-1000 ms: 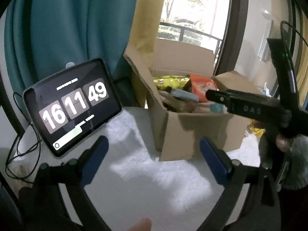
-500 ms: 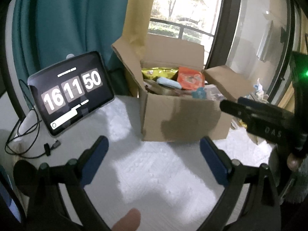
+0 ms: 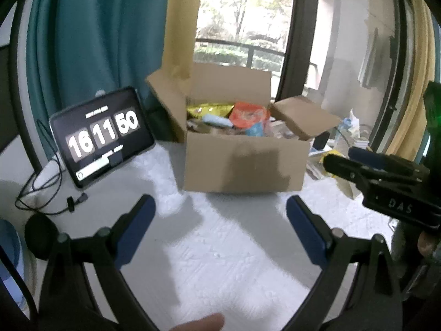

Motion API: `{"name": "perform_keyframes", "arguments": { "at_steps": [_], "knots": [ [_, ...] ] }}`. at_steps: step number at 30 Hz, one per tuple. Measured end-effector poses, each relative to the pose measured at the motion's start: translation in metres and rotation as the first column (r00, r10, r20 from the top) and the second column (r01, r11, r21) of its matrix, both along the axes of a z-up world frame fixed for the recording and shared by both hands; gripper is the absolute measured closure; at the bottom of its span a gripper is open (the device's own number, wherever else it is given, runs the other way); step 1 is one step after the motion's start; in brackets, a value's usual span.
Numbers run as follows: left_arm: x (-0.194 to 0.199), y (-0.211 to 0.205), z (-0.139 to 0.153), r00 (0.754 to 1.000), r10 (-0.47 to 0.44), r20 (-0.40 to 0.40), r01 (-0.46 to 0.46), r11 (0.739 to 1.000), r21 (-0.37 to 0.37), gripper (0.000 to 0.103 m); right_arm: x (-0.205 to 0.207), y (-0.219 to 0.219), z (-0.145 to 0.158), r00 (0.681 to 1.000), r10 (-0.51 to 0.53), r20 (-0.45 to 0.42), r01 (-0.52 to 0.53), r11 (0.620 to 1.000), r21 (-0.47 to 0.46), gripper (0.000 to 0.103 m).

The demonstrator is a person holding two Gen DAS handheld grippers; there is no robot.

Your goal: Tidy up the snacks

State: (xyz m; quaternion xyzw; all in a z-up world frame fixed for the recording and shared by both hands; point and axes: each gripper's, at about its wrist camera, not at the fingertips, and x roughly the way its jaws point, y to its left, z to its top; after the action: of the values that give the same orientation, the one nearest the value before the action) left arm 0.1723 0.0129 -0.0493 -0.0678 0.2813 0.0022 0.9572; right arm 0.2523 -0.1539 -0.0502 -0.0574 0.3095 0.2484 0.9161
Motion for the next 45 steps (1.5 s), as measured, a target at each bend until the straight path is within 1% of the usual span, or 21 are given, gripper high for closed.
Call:
{"name": "perform_keyframes", "arguments": {
  "at_steps": [5, 11, 17, 23, 29, 32, 41, 45],
  "knots": [
    [-0.021, -0.011, 0.023, 0.997, 0.012, 0.073, -0.016, 0.999, 0.043, 0.006, -0.026, -0.016, 0.018, 0.998, -0.015, 0.053, 0.015, 1.000, 0.012, 0.033],
    [-0.043, -0.023, 0.045, 0.992, 0.000, 0.128, -0.010, 0.997, 0.081, 0.006, -0.052, -0.030, 0.042, 0.993, -0.025, 0.114, 0.021, 0.999, 0.034, 0.033],
    [-0.070, -0.031, 0.068, 0.982, -0.001, 0.191, -0.020, 0.994, 0.106, 0.006, -0.080, -0.043, 0.063, 0.985, -0.031, 0.170, 0.021, 0.998, 0.061, 0.033],
    [-0.098, -0.039, 0.091, 0.965, -0.009, 0.261, -0.026, 0.991, 0.128, 0.006, -0.108, -0.055, 0.083, 0.974, -0.036, 0.224, 0.019, 0.997, 0.081, 0.033],
    [-0.124, -0.049, 0.106, 0.950, -0.033, 0.309, -0.014, 0.989, 0.149, 0.006, -0.130, -0.067, 0.097, 0.962, -0.055, 0.267, 0.025, 0.993, 0.114, 0.033],
    [-0.134, -0.054, 0.111, 0.947, -0.038, 0.319, -0.014, 0.987, 0.161, 0.006, -0.141, -0.073, 0.103, 0.956, -0.062, 0.287, 0.025, 0.991, 0.131, 0.033],
    [-0.162, -0.060, 0.125, 0.927, -0.050, 0.371, -0.007, 0.989, 0.150, 0.006, -0.171, -0.084, 0.118, 0.934, -0.087, 0.348, 0.039, 0.989, 0.142, 0.033],
    [-0.169, -0.061, 0.127, 0.918, -0.054, 0.393, -0.007, 0.988, 0.151, 0.006, -0.183, -0.089, 0.119, 0.927, -0.099, 0.361, 0.048, 0.988, 0.147, 0.033]
  ]
}}
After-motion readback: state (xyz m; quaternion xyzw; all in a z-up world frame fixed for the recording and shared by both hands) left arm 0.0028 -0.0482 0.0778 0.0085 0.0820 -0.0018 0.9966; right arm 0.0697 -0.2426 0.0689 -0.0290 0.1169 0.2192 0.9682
